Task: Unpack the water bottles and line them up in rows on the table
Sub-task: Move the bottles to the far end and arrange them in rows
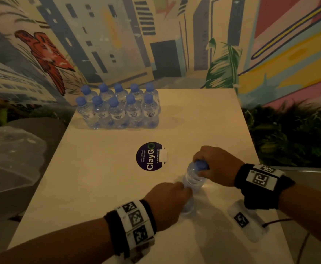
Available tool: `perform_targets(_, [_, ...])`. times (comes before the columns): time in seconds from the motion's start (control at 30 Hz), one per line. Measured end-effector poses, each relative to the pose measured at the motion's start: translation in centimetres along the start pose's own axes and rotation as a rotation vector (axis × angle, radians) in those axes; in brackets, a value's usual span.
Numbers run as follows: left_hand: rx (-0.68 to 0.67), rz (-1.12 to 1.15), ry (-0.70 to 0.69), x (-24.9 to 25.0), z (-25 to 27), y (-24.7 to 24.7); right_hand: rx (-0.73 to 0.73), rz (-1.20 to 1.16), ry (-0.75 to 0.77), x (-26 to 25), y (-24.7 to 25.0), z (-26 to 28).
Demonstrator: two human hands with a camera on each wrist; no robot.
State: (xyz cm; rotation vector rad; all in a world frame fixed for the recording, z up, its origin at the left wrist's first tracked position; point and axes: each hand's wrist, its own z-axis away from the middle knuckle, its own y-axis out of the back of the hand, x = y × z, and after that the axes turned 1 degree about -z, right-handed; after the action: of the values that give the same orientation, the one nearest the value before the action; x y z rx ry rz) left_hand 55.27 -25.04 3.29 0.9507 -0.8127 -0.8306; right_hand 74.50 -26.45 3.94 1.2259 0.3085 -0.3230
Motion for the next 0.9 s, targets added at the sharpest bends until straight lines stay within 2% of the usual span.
perform_targets(0.17, [0.089, 0.289, 0.199, -3.9, -0.9, 0.7, 0.111, -0.081, -0.095, 2.5, 0.9, -0.3])
perform_targets(0.27, [0.117, 0.412, 0.273, -6.3, -2.1, 1.5, 0.143, -0.134, -0.116, 3.4, 1.6, -0.9])
perform_targets(0.53, [0.186, 0.353, 0.361, -12.2, -6.8, 5.0, 0.168, -0.168, -0.183, 4.7, 4.1, -4.4])
perform_targets(0.73, [0.303, 0.354, 0.37, -15.8, -11.3, 8.4, 0.206, -0.166, -0.208, 4.9, 5.6, -8.0])
perform_targets(0.9, [0.348, 0.287, 0.35, -18.0, -15.7, 11.2, 0.222, -0.173, -0.216, 4.6, 6.1, -10.2])
